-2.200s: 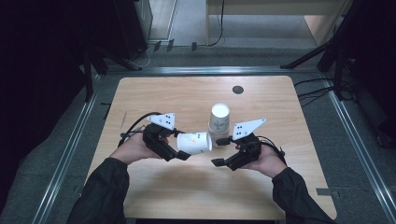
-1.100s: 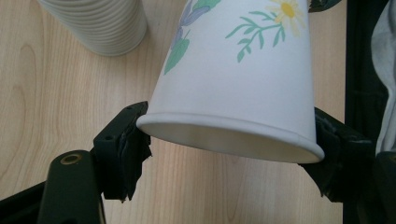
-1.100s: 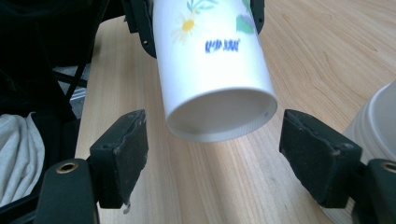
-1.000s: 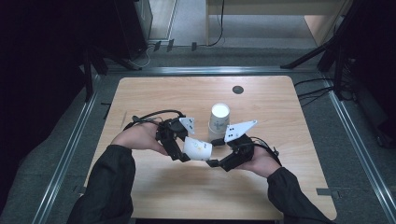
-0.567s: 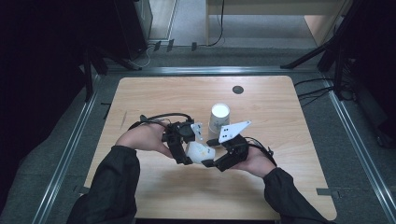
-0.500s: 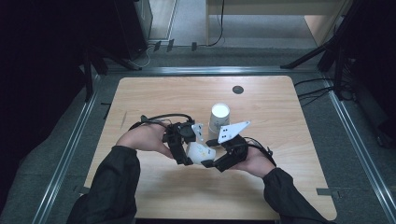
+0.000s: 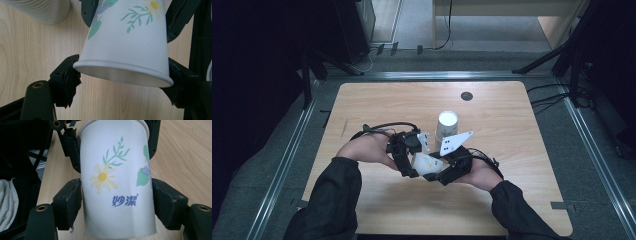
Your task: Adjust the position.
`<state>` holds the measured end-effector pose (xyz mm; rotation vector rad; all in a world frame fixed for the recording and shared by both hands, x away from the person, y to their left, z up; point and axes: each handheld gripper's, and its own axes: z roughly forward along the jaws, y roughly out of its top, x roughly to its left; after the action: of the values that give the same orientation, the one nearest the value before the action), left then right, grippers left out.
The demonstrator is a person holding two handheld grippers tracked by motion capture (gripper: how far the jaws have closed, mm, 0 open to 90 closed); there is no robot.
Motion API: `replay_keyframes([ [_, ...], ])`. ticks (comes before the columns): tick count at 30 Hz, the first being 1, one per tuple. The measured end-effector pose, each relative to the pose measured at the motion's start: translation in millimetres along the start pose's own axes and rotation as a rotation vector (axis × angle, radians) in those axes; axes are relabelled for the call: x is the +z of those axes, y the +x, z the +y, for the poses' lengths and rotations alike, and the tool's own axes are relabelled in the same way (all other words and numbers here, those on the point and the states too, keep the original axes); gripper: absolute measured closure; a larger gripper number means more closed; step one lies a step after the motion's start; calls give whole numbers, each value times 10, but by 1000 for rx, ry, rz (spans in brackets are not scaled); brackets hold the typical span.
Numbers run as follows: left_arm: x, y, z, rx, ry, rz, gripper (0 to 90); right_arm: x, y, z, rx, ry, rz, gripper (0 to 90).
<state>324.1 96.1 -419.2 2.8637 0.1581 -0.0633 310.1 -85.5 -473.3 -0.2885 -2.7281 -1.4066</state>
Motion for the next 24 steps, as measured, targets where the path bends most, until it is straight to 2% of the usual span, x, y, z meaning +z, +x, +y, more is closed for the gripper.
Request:
replay_keyframes([
  [12, 11, 7, -16, 14, -14, 6, 230, 9, 5, 8, -4, 14, -11, 325],
  [14, 10, 6, -24, 12, -30, 12, 220, 3, 3, 10, -7, 12, -13, 322],
  [17, -1, 8, -38, 3, -50, 27, 114, -15, -4, 13, -10, 6, -19, 322],
  [22, -30, 34, -108, -25, -101, 20, 84, -63, -14, 12, -6, -9, -26, 322],
  [24, -47, 38, -153, -39, -142, 6, 85, -89, -14, 10, -7, -17, -26, 323],
])
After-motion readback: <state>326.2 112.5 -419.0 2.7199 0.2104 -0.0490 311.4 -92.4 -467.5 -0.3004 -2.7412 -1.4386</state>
